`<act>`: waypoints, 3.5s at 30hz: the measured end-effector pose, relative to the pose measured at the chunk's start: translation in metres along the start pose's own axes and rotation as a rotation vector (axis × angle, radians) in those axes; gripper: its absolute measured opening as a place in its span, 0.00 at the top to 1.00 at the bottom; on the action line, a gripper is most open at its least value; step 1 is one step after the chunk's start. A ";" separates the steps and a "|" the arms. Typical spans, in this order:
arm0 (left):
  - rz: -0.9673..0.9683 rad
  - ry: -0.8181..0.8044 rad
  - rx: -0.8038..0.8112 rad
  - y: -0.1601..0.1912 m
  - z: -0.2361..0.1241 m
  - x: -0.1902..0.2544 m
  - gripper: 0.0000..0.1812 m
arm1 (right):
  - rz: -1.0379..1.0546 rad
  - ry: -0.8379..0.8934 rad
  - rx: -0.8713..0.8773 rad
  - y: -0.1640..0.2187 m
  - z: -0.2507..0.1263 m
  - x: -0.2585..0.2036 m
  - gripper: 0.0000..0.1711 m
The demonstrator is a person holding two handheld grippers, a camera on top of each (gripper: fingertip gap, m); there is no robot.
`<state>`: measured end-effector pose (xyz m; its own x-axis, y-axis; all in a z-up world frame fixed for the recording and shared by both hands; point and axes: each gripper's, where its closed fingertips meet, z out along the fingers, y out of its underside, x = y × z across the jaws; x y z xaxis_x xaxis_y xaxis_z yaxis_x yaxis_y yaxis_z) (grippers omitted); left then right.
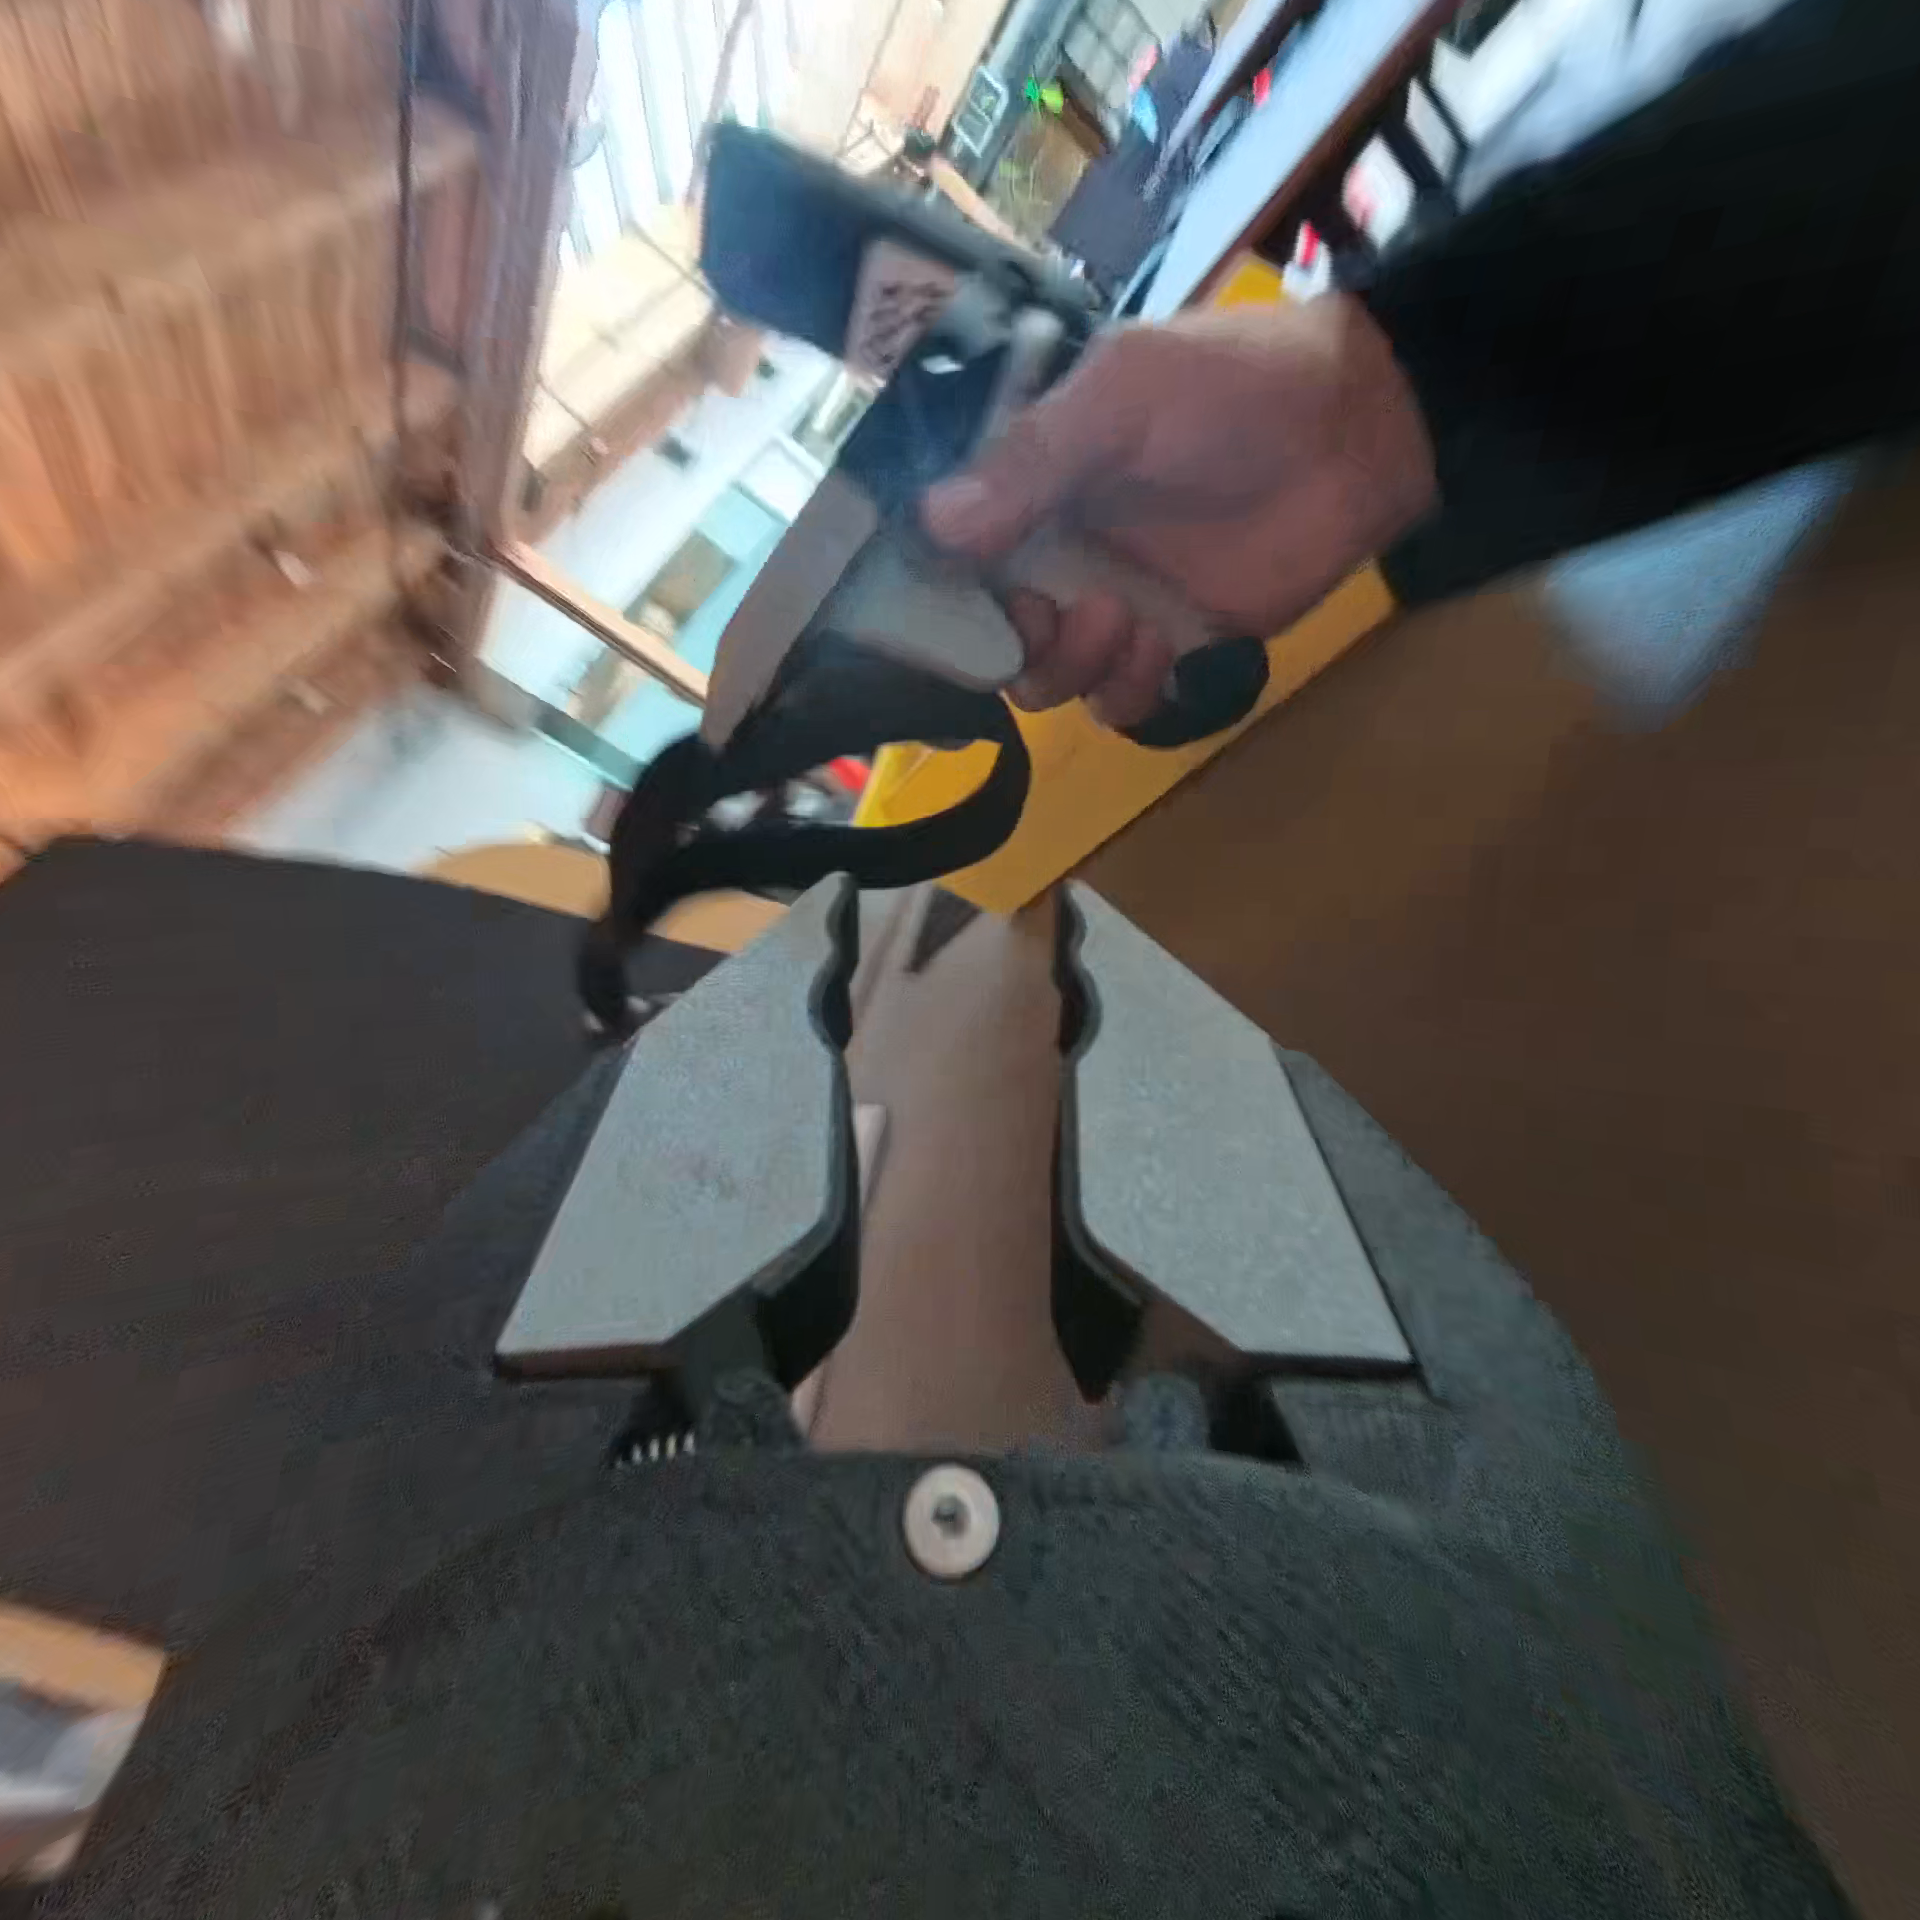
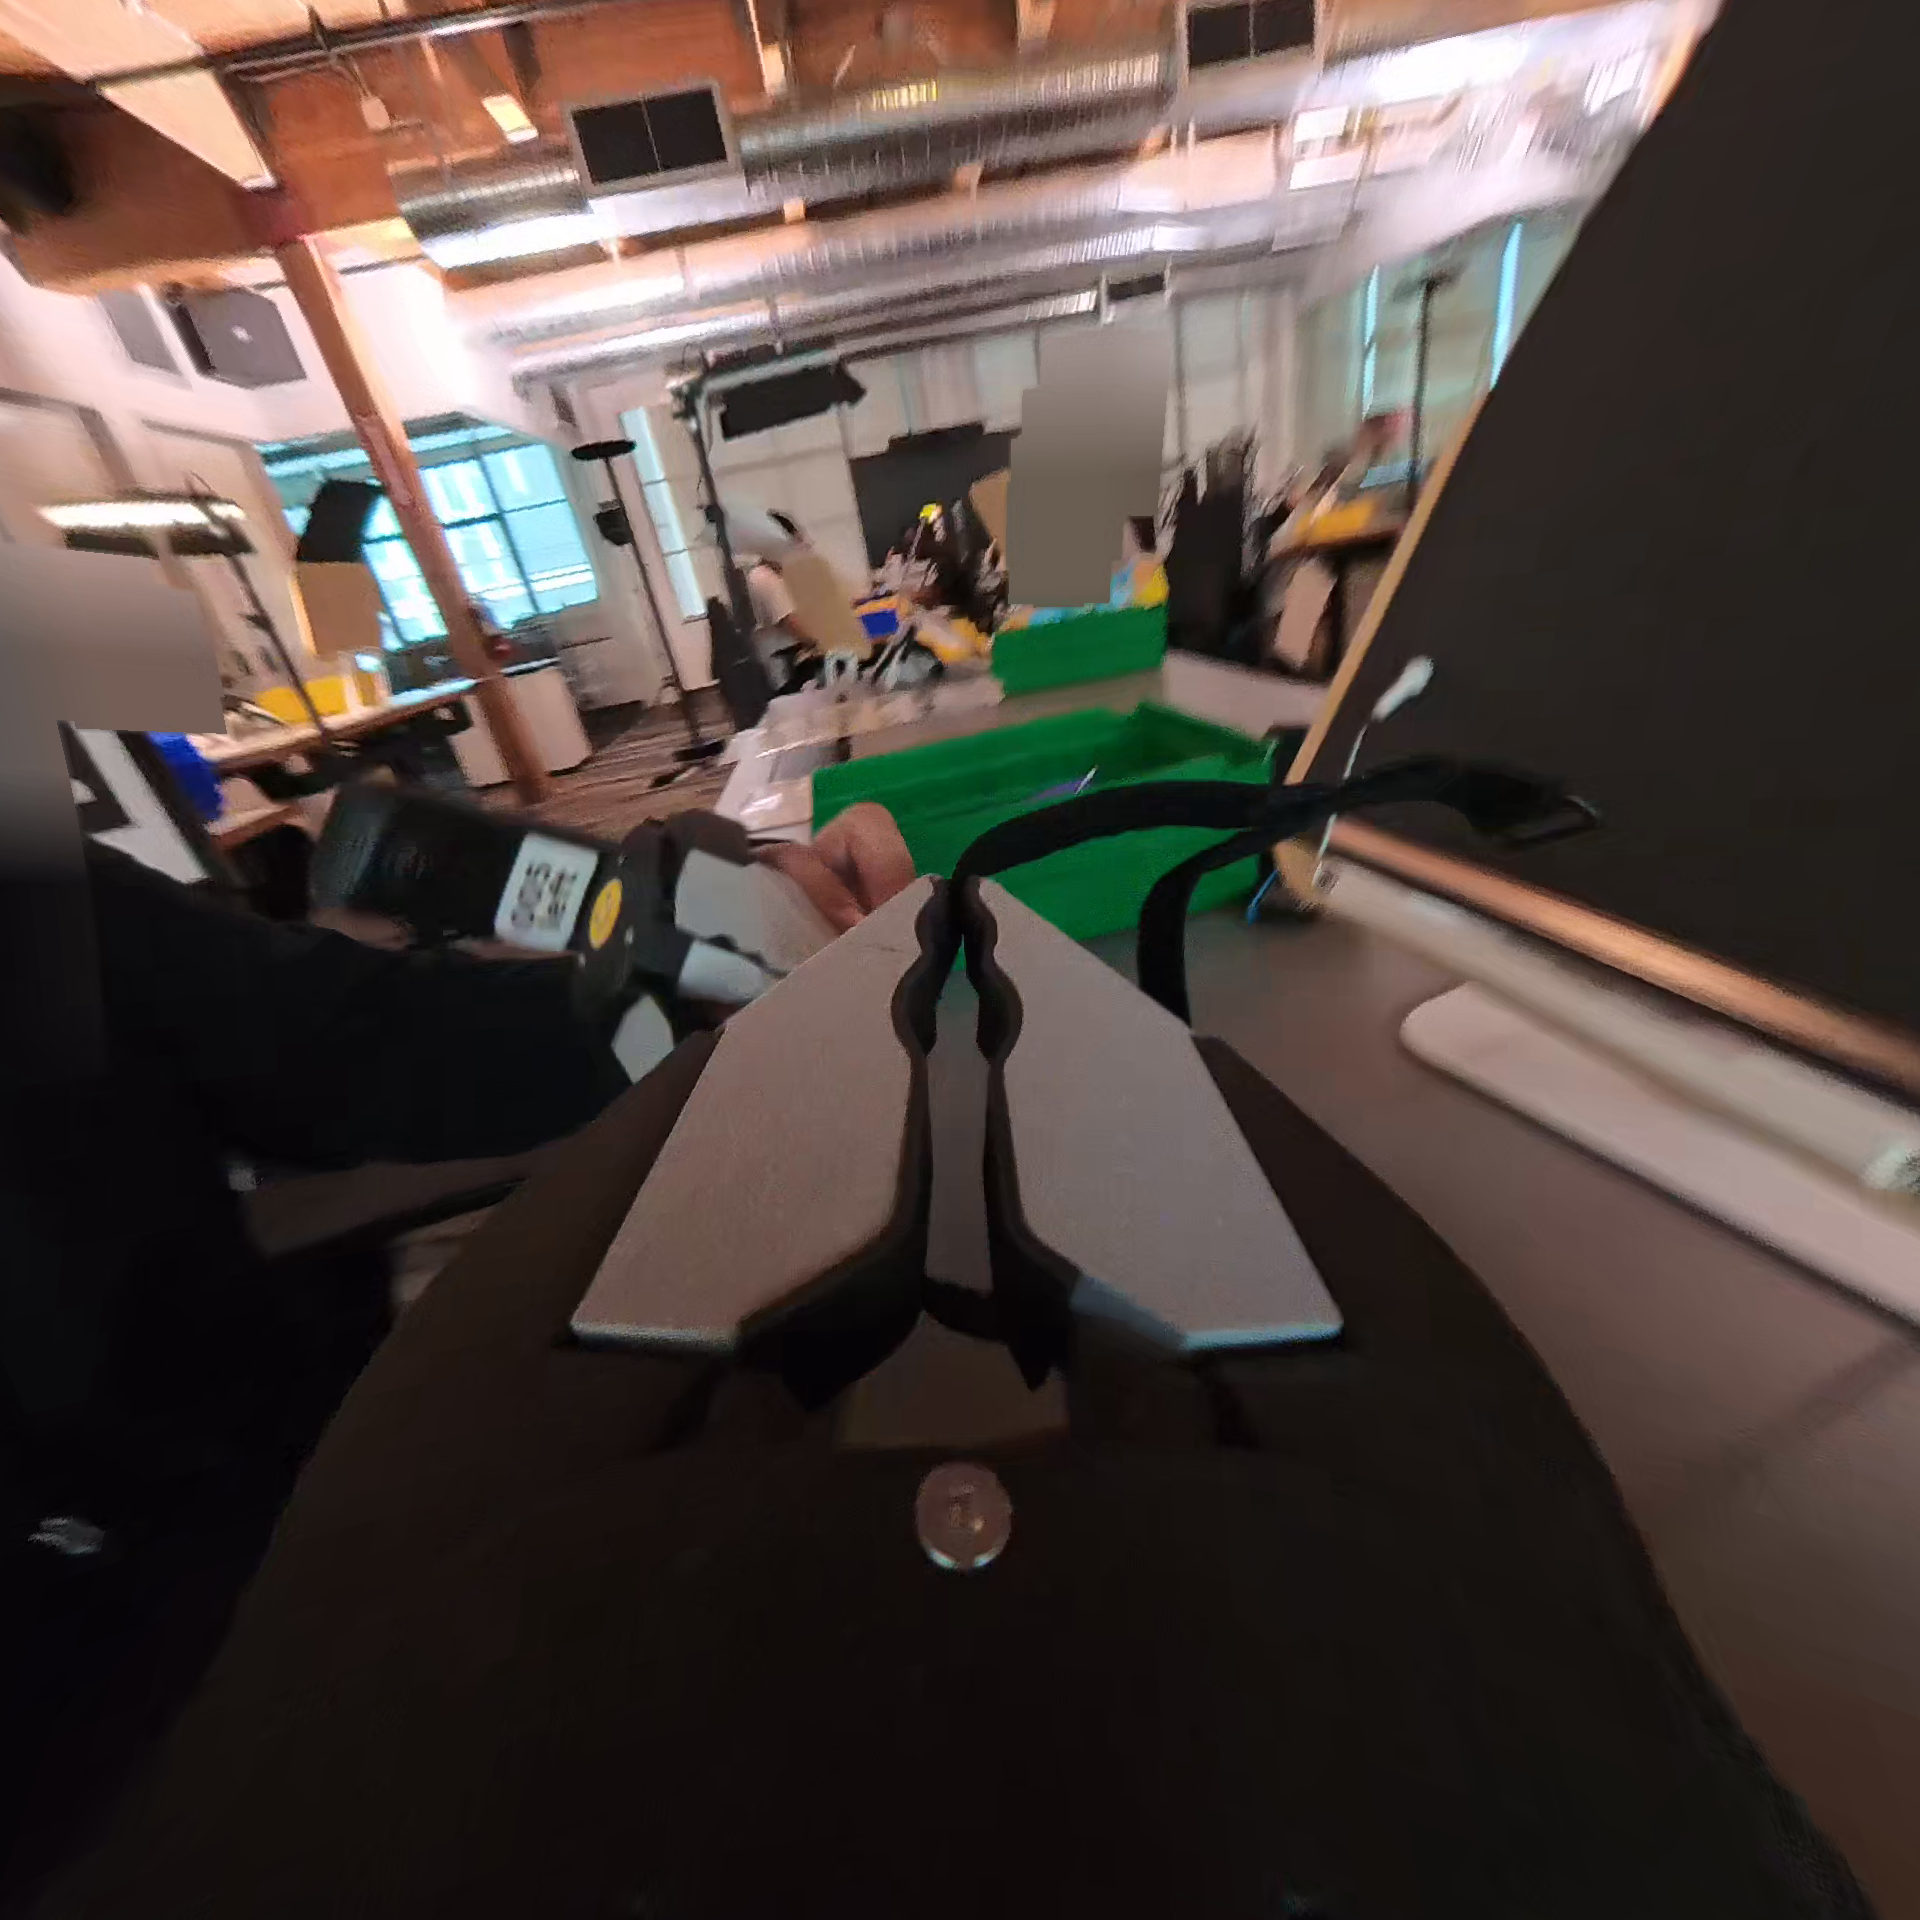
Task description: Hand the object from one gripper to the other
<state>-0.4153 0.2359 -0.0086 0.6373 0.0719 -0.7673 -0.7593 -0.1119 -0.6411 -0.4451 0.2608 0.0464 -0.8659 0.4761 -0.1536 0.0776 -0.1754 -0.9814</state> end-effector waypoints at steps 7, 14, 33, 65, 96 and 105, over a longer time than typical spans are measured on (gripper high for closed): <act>-0.732 0.209 0.139 -0.007 -0.013 -0.022 0.77 | -0.285 -0.121 0.004 -0.010 -0.002 -0.047 1.00; -0.928 0.226 0.247 -0.016 -0.018 -0.038 0.63 | -0.356 -0.181 -0.171 0.025 0.012 -0.060 1.00; -0.478 0.249 -0.261 0.045 0.003 0.017 0.98 | -0.224 -0.033 -0.289 0.060 0.038 -0.024 0.70; -0.386 -0.170 -0.299 0.086 0.010 -0.027 0.88 | -0.120 1.364 -0.733 -0.064 -0.275 0.165 0.78; -0.527 -0.154 -0.373 0.116 0.003 -0.025 0.87 | 0.209 1.257 -0.502 0.044 -0.451 0.150 0.51; -0.544 -0.261 -0.422 0.117 -0.005 -0.028 0.86 | 0.291 1.063 -0.278 0.049 -0.450 0.184 0.53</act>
<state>-0.5213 0.2157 -0.0616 0.8173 0.4539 -0.3549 -0.1955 -0.3611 -0.9118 -0.3779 0.7272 -0.0817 0.0502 0.9617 -0.2696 0.4287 -0.2645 -0.8639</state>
